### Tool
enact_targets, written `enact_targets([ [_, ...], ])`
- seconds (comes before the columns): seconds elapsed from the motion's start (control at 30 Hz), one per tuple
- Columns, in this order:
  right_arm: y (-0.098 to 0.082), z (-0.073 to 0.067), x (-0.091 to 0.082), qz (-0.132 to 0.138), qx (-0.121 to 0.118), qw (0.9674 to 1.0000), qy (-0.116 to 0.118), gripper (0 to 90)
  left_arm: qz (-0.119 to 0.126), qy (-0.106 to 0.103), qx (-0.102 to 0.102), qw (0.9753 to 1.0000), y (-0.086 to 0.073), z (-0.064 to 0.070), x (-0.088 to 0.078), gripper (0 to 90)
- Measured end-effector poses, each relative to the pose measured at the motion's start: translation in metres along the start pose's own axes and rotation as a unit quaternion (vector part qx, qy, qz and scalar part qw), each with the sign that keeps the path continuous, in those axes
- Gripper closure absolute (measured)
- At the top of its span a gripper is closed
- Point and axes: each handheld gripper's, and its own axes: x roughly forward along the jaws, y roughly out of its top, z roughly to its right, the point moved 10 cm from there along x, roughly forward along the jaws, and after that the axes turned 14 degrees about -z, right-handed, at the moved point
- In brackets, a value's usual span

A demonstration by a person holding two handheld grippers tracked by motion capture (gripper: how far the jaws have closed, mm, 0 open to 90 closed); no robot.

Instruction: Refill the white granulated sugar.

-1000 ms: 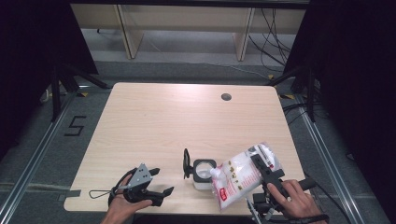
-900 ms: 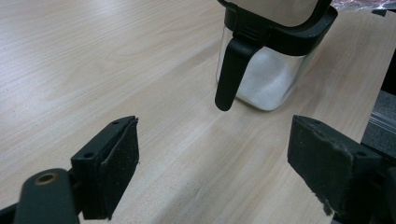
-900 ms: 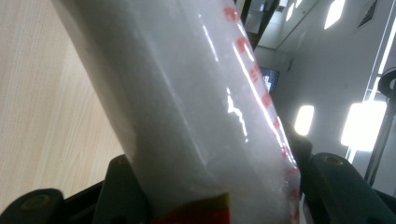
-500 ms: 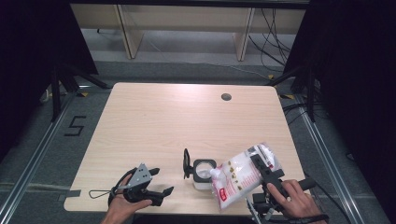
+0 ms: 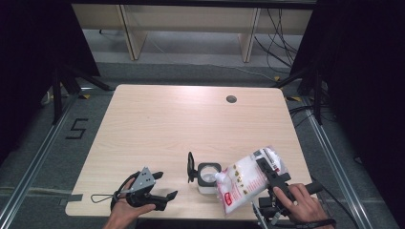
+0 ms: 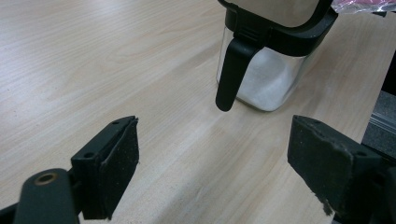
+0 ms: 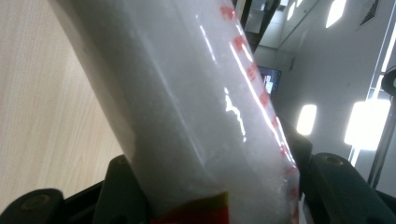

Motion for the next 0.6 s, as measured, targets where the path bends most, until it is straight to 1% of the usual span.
enact_targets([
  [0.03, -0.0001, 0.0003, 0.0003, 0.003, 0.004, 1.0, -0.002, 50.9, 0.0, 0.001, 0.007, 1.0, 0.0004, -0.001, 0.0001, 16.1],
  [0.07, -0.0001, 0.0003, 0.0003, 0.003, 0.004, 1.0, -0.002, 50.9, 0.0, 0.001, 0.007, 1.0, 0.0004, -0.001, 0.0001, 16.1],
  [0.1, -0.0017, -0.0025, 0.0002, -0.001, 0.018, 0.9998, 0.001, 50.9, 0.0, 0.001, 0.006, 1.0, 0.0004, -0.0007, 0.0, 16.1],
  [0.13, -0.0009, -0.0015, 0.0007, 0.003, 0.014, 0.9999, -0.001, 51.0, 0.0, 0.001, 0.006, 1.0, 0.0004, -0.0007, 0.0, 16.1],
  [0.17, -0.0029, -0.0043, 0.0009, -0.005, 0.017, 0.9997, 0.014, 51.0, 0.0, 0.001, 0.007, 1.0, 0.0004, -0.0006, -0.0001, 16.1],
  [0.2, -0.0029, -0.0043, 0.0009, -0.005, 0.017, 0.9997, 0.014, 51.0, 0.0, 0.001, -0.001, 1.0, 0.0001, -0.0002, -0.0002, 16.1],
  [0.23, -0.0018, -0.0035, 0.0025, 0.006, 0.025, 0.9997, 0.003, 51.1, 0.0, 0.002, 0.0, 1.0, 0.0002, -0.0004, -0.0002, 16.1],
  [0.27, -0.0022, -0.0035, 0.0033, 0.006, 0.015, 0.9998, 0.009, 51.4, 0.0, 0.001, 0.0, 1.0, 0.0001, -0.0004, -0.0004, 16.1],
  [0.3, -0.0052, -0.0092, 0.004, -0.002, 0.03, 0.9992, 0.026, 51.7, 0.0, 0.002, 0.0, 1.0, 0.0001, -0.0006, -0.0004, 16.1],
  [0.33, -0.0052, -0.0092, 0.004, -0.002, 0.03, 0.9992, 0.026, 51.7, 0.0, 0.002, 0.0, 1.0, 0.0001, -0.0006, -0.0004, 16.1],
  [0.37, -0.0038, -0.007, 0.0055, 0.009, 0.03, 0.9994, 0.013, 51.7, 0.001, 0.002, -0.001, 1.0, 0.0003, -0.0007, -0.0003, 16.1],
  [0.4, -0.0038, -0.007, 0.0055, 0.009, 0.03, 0.9994, 0.013, 51.7, 0.001, 0.002, -0.001, 1.0, 0.0003, -0.0007, -0.0003, 16.1],
  [0.43, -0.0053, -0.0076, 0.0044, -0.001, 0.023, 0.9995, 0.021, 51.8, 0.0, 0.002, 0.0, 1.0, 0.0001, -0.0006, -0.0003, 16.1],
  [0.47, -0.0053, -0.0076, 0.0044, -0.001, 0.023, 0.9995, 0.021, 51.8, 0.0, 0.001, 0.0, 1.0, 0.0002, -0.0005, -0.0004, 16.1],
  [0.5, -0.0055, -0.0096, 0.0045, -0.003, 0.032, 0.9991, 0.026, 51.8, 0.0, 0.002, 0.0, 1.0, 0.0002, -0.0005, -0.0004, 16.1],
  [0.53, -0.0055, -0.0096, 0.0045, -0.003, 0.032, 0.9991, 0.026, 51.8, 0.0, 0.002, 0.0, 1.0, 0.0002, -0.0005, -0.0004, 16.1],
  [0.57, -0.005, -0.0073, 0.0045, 0.0, 0.022, 0.9995, 0.02, 51.8, 0.002, 0.001, 0.0, 1.0, 0.0004, -0.0003, -0.0003, 16.1],
  [0.6, -0.005, -0.0073, 0.0045, 0.0, 0.022, 0.9995, 0.02, 51.8, 0.002, 0.001, 0.0, 1.0, 0.0004, -0.0003, -0.0003, 16.1],
])
